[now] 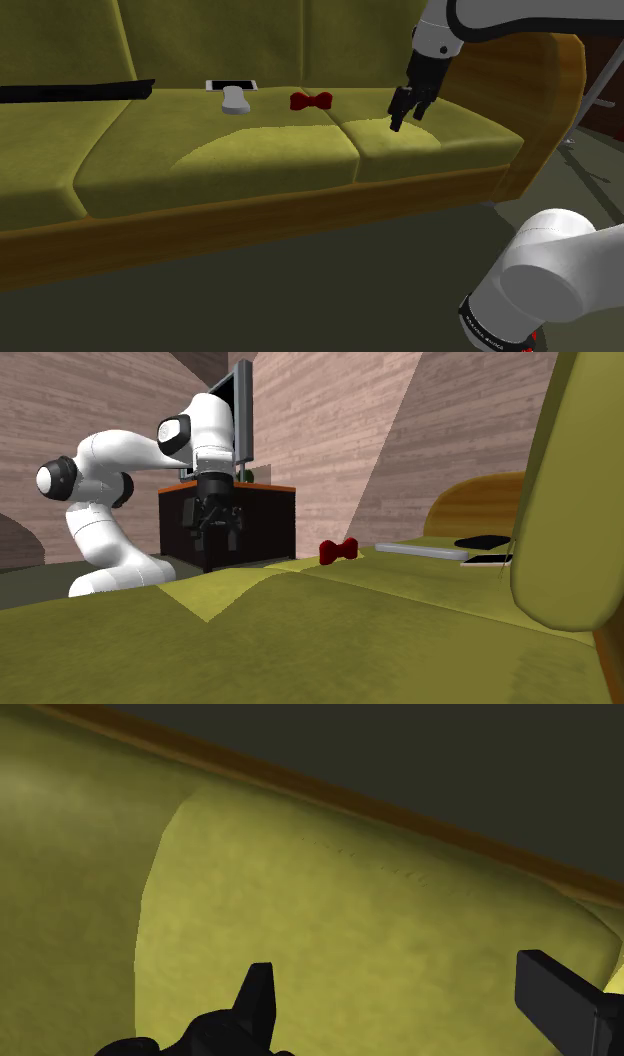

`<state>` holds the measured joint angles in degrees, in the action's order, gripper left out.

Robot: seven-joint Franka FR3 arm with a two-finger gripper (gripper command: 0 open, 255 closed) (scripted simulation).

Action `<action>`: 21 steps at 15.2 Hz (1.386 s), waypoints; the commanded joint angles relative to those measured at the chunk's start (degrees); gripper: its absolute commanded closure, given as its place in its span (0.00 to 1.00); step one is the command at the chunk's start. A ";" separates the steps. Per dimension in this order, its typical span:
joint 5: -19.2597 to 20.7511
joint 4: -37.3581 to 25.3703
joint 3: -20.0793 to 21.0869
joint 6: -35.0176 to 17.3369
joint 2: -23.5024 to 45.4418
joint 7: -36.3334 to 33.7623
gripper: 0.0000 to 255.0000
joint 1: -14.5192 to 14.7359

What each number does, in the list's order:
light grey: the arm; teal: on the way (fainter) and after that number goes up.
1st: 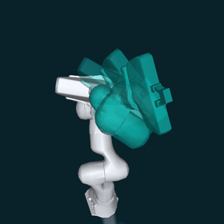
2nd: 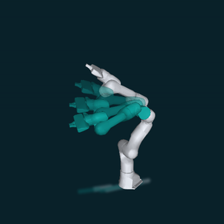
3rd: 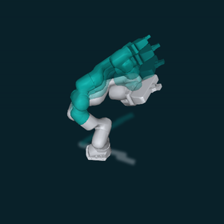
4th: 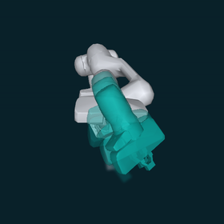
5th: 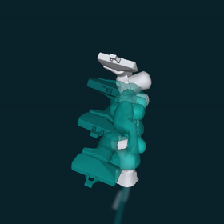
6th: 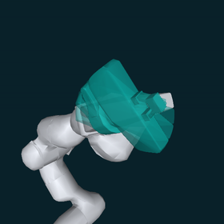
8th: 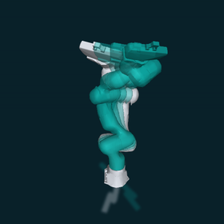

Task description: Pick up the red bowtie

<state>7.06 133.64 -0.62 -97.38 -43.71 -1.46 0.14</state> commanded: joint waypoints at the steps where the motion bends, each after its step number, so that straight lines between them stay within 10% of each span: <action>1: 0.00 0.00 0.00 0.00 0.00 0.00 0.00 0.00; 21: -9.09 -51.49 -9.58 8.57 48.02 60.68 0.00 13.60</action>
<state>-1.21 86.44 -10.33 -90.53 1.27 56.03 13.57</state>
